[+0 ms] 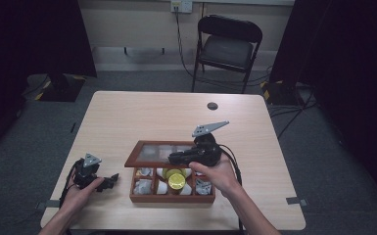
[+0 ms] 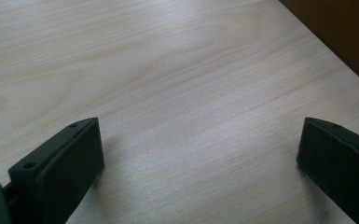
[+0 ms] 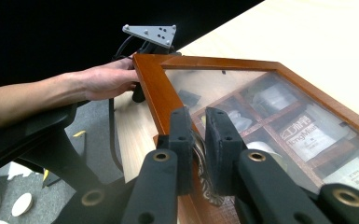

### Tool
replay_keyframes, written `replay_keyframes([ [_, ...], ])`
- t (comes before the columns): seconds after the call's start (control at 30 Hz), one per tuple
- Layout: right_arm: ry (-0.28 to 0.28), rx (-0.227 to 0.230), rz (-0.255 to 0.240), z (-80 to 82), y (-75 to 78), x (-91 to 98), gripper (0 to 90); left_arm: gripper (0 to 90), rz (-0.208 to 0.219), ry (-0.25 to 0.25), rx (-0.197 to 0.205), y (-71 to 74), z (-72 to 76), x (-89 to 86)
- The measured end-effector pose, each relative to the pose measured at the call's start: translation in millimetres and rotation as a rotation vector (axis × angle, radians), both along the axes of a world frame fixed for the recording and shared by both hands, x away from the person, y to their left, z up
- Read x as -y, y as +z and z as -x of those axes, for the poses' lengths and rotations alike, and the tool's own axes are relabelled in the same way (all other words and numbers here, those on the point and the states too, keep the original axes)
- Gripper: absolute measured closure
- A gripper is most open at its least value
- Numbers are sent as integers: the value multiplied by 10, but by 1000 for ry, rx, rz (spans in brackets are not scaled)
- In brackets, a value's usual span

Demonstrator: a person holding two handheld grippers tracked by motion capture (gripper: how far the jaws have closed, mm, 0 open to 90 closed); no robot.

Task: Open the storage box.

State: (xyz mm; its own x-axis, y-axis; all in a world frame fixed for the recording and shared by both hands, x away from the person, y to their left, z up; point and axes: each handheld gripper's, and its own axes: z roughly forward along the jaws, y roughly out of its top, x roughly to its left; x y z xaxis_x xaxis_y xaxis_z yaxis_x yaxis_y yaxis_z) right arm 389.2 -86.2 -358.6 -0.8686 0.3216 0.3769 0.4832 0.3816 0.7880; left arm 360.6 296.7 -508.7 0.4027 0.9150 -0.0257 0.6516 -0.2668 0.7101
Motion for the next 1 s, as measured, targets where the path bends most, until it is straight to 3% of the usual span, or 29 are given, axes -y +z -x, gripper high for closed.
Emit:
replay_keyframes([
  [1.0, -3, -50, 8, -190, 173, -13, 815, 0, 0, 0, 0, 0, 0, 0],
])
